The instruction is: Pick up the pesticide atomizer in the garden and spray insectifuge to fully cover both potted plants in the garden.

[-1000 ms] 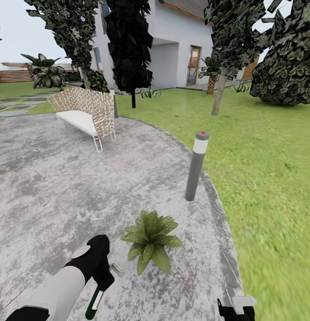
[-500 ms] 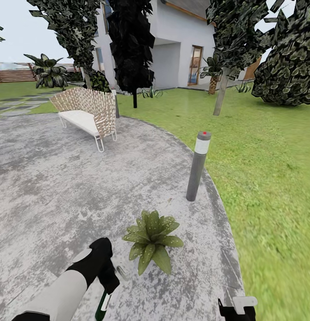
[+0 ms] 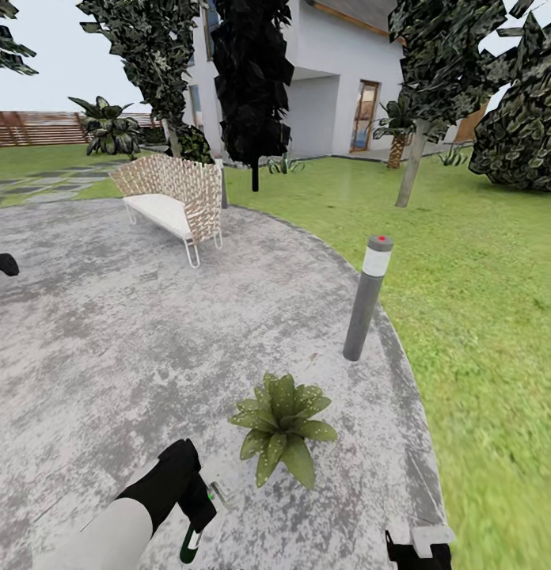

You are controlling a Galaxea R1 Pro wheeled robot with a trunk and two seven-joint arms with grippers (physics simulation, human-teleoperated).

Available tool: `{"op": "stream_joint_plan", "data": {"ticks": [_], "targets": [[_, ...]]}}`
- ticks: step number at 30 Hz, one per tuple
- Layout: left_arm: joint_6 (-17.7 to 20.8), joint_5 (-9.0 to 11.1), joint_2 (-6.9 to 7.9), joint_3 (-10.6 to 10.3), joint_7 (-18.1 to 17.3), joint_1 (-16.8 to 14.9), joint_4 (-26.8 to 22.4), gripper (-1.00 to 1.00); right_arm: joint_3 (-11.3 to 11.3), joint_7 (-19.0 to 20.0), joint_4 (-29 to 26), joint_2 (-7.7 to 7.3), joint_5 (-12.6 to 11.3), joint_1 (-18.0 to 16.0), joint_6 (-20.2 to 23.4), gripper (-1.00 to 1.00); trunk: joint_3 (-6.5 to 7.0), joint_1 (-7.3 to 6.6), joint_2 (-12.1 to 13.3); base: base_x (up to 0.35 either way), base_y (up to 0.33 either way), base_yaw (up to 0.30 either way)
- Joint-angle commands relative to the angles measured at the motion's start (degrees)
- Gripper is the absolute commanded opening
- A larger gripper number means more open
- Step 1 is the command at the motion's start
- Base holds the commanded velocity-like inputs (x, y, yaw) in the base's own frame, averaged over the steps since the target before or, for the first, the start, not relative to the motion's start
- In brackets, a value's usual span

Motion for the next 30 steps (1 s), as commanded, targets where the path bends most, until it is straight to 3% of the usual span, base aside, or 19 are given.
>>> {"op": "stream_joint_plan", "data": {"ticks": [1, 12, 17, 30], "targets": [[0.3, -0.4, -0.01, -0.1, -0.4, 0.0, -0.1, -1.0, 0.5, -0.3, -0.1, -0.02, -0.2, 0.0, -0.1, 1.0, -0.05, -0.01, 0.0, 0.0, -0.017, 0.164], [0.3, -0.4, -0.01, -0.1, -0.4, -0.1, -0.7, -1.0, 0.5, -0.3, 0.0, -0.09, -0.1, 0.0, -0.1, 1.0, -0.05, -0.01, 0.0, -0.09, -0.241, 0.026], [0.4, -0.3, -0.01, -0.1, -0.4, 0.0, -0.7, -1.0, 0.5, -0.3, 0.0, -0.09, -0.1, 0.0, -0.1, 1.0, -0.05, -0.01, 0.0, -0.006, -0.252, 0.24], [1.7, -1.0, -0.03, -0.5, -3.0, -1.0, -0.8, -1.0, 0.5, -0.3, 0.0, -0.09, -0.2, 0.0, -0.1, 1.0, -0.05, -0.01, 0.0, 0.0, -0.01, 0.276]]}}
